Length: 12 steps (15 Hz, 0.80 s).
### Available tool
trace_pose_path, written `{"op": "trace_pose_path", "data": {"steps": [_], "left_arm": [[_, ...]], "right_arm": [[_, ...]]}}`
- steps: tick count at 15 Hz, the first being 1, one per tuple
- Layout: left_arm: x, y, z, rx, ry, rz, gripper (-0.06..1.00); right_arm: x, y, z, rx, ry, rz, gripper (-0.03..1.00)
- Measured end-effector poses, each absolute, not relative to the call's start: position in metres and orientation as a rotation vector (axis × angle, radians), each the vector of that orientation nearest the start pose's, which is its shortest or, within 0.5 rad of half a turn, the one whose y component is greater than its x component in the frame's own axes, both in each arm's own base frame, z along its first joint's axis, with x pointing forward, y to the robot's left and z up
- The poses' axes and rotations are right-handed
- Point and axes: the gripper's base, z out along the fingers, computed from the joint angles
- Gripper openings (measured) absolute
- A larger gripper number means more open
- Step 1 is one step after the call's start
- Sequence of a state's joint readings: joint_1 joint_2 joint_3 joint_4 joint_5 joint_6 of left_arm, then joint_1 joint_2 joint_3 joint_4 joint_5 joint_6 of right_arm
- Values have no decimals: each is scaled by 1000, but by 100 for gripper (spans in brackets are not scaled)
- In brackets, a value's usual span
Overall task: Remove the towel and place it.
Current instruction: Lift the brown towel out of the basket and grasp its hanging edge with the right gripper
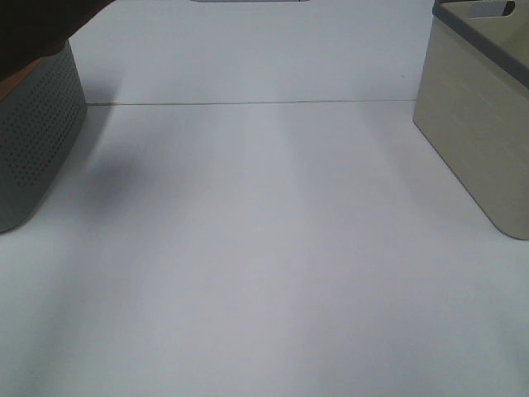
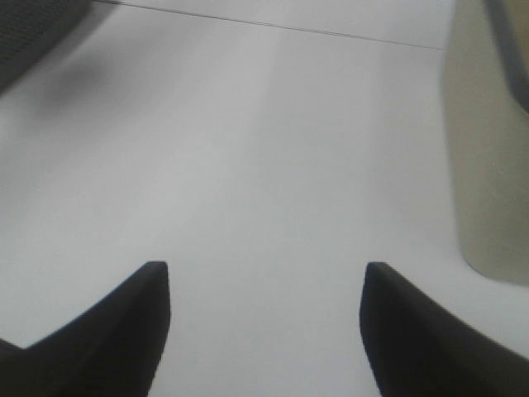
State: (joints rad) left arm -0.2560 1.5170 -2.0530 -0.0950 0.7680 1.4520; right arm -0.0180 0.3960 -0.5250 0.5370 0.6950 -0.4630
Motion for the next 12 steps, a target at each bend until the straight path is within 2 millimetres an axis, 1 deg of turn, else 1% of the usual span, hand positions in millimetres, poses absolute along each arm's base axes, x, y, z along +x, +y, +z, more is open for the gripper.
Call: {"op": "trace_pose_path", "data": {"steps": [1,2,3,5,6,7,9,10,12], "left_arm": [[291,-90,560,1340,1137,771,0],[290,-93,560,1344,1123,767,0],[292,-102,557,1366,1110,734,0],[301,-112,547,1405,1112,705,0],[303,-115,545,1414,1112,700,0],[305,-120,542,1430,1105,690,0],[309,-129,535,1462,1107,661,0],[312,-136,530,1483,1106,633,0],[315,-152,522,1514,1091,585,0]], "right_arm": [[88,33,309,-285,1942,339,57],[95,35,309,-318,1936,359,57],[123,43,309,-449,1904,419,57],[151,48,314,-523,1852,457,57],[158,49,315,-523,1851,477,57],[172,51,316,-522,1847,517,57],[192,54,317,-507,1860,599,57],[205,55,314,-488,1876,631,57],[221,54,315,-563,1851,581,57]]}}
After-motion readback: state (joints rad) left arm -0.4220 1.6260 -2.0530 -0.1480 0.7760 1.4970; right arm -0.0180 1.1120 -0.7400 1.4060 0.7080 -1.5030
